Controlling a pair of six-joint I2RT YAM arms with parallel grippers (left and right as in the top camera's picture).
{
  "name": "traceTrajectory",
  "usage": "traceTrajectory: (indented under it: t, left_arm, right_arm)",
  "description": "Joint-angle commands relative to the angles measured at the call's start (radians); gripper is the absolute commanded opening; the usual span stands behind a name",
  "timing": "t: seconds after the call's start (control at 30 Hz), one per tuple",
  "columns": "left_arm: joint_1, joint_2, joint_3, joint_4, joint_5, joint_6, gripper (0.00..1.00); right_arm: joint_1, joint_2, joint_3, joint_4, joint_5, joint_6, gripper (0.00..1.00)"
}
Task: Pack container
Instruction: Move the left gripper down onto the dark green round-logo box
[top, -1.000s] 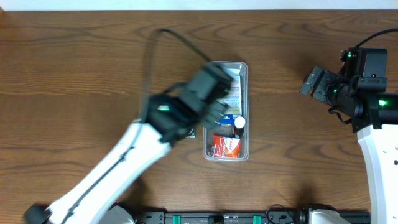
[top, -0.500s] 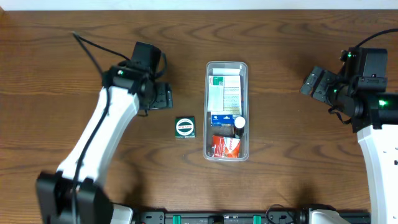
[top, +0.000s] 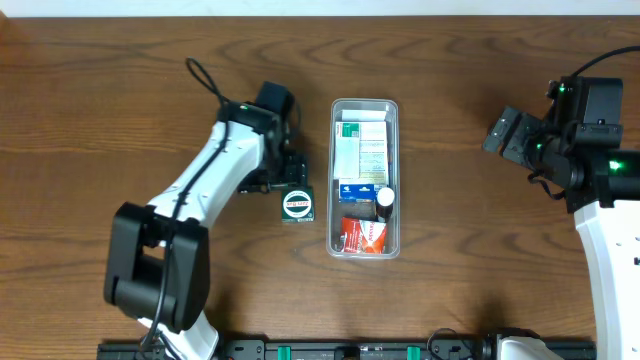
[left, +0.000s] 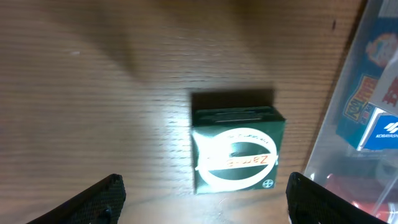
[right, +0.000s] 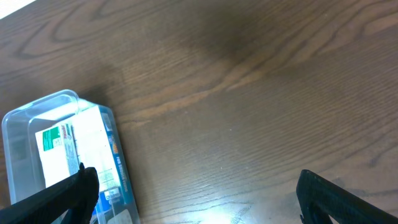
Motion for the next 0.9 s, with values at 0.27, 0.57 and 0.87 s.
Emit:
traceTrajectory:
  t: [0.27, 0.57, 0.87]
  left_arm:
    - [-0.027, 0.145, -0.006, 0.035, 0.023, -0.037, 0.84]
    - [-0.035, 0.204, -0.006, 0.056, 0.079, -0.034, 0.84]
    - [0.015, 0.204, -0.006, 0.006, 0.004, 0.014, 0.84]
  right_arm:
    - [-0.010, -0.002, 0.003, -0.001, 0.003, -0.005, 0.99]
    - [-0.010, -0.002, 0.003, -0.001, 0.003, -0.005, 0.99]
    - [-0.010, -0.002, 0.003, -0.001, 0.003, -0.005, 0.99]
